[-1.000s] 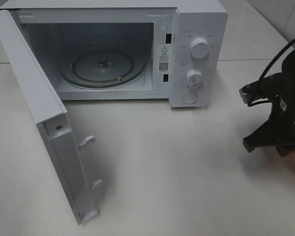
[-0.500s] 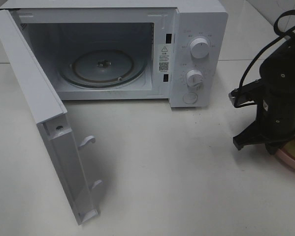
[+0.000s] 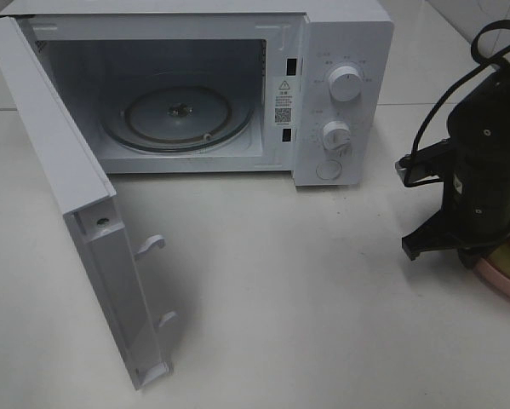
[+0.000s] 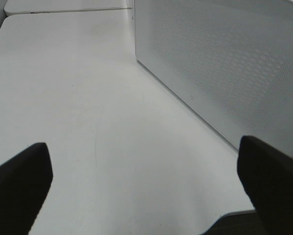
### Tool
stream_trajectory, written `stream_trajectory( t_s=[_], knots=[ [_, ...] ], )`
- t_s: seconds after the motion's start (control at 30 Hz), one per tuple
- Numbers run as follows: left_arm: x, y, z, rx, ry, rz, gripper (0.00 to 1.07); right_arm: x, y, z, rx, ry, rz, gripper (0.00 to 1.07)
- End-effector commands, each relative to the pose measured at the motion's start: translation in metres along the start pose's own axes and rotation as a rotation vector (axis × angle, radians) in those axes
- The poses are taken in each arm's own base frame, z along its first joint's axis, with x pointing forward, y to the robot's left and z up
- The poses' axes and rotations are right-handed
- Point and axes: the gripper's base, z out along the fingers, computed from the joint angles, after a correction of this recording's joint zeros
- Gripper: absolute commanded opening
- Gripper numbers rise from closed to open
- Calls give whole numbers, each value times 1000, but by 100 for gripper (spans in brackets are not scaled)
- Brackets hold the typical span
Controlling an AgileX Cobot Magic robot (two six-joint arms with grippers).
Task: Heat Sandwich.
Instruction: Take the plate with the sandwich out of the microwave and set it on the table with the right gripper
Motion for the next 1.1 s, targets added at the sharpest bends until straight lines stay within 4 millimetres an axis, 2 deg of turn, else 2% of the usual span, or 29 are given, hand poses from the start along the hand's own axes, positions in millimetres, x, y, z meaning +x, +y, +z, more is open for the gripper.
stream_trajectory(
  t_s=[0.03, 0.2, 0.23, 0.3, 0.37, 0.4, 0.5, 0.83, 1.03, 1.1],
  knots=[
    [0, 0, -2, 0, -29, -4, 98, 0, -3, -1, 14, 7, 7, 11],
    [0, 0, -2, 0, -29, -4, 98, 1, -2, -1, -2, 15, 23, 27],
    [0, 0, -2, 0, -29, -4, 98, 2, -1, -1, -20, 23, 17, 37],
    [0, 0, -2, 0, -29, -4, 98, 2, 0, -1, -27, 25, 7, 42],
    [0, 0, -2, 0, -29, -4, 98, 3, 1, -5, -49, 22, -10, 55],
    [0, 0, -2, 0, -29, -4, 98, 3, 1, -5, -49, 22, -10, 55],
    [0, 0, -2, 0, -29, -4, 98, 4, -3, -16, -49, -3, -21, 66],
    [0, 0, -2, 0, -29, -4, 98, 15, -13, -48, -70, -21, -75, 80],
    [0, 0, -2, 0, -29, -4, 98, 20, -16, -63, -93, -39, -43, 81],
    [0, 0, -2, 0, -29, -4, 98, 25, -20, -75, -97, -55, -29, 81]
  ],
)
